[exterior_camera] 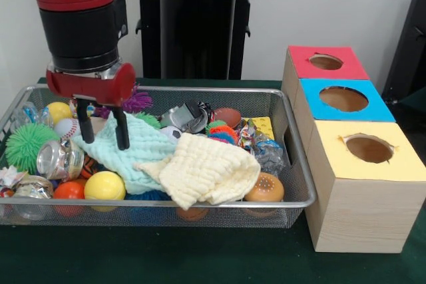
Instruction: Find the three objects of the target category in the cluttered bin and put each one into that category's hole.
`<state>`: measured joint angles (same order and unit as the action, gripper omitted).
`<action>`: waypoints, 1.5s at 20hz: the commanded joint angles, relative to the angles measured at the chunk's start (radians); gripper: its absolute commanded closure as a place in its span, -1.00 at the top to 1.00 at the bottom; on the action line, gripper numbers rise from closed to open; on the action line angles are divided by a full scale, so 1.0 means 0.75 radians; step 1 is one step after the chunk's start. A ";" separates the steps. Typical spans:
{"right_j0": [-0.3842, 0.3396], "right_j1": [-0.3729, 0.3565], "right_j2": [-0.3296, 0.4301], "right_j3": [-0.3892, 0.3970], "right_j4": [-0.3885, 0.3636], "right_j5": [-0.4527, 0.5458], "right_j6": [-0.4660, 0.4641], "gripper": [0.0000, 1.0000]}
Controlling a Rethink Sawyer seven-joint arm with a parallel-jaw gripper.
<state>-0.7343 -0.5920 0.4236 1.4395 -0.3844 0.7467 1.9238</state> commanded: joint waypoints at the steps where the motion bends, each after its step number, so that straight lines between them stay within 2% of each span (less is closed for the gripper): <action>1: -0.050 0.080 0.125 0.034 -0.123 -0.034 -0.378 1.00; 13: -0.041 0.198 0.144 0.001 -0.251 -0.107 -0.324 1.00; 21: -0.039 0.213 0.150 0.010 -0.309 -0.145 -0.274 1.00; 30: -0.070 0.228 0.171 0.027 -0.330 -0.171 -0.285 1.00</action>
<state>-0.7669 -0.4741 0.4781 1.4387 -0.5718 0.6811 1.9234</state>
